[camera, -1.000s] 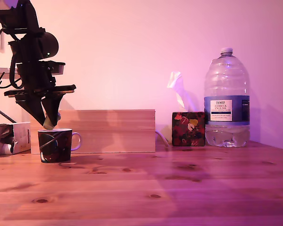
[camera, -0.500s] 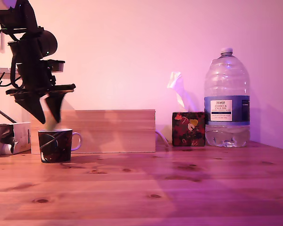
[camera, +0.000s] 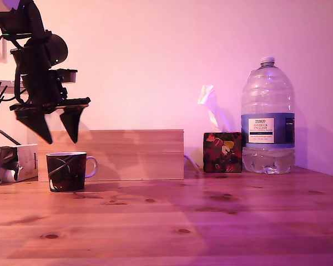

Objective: Pick up the coffee capsules from the table one by one and drop them inside the nearest coffee cup

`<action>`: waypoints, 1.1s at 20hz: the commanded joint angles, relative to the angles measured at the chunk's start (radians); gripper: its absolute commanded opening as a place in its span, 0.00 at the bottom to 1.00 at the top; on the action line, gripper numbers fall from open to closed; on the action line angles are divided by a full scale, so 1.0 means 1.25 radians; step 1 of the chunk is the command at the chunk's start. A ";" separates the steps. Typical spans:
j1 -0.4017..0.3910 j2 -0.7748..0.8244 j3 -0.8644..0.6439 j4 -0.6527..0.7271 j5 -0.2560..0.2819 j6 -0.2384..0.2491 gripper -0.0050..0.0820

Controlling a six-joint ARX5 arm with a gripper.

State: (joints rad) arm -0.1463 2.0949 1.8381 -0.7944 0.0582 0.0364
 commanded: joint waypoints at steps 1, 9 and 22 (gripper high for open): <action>-0.009 -0.036 0.009 0.019 0.003 0.014 0.13; -0.022 -0.217 -0.083 0.136 0.004 0.014 0.03; -0.022 -0.741 -0.842 0.719 0.040 0.040 0.03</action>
State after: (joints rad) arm -0.1741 1.1816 0.8333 0.0727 0.1055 0.0822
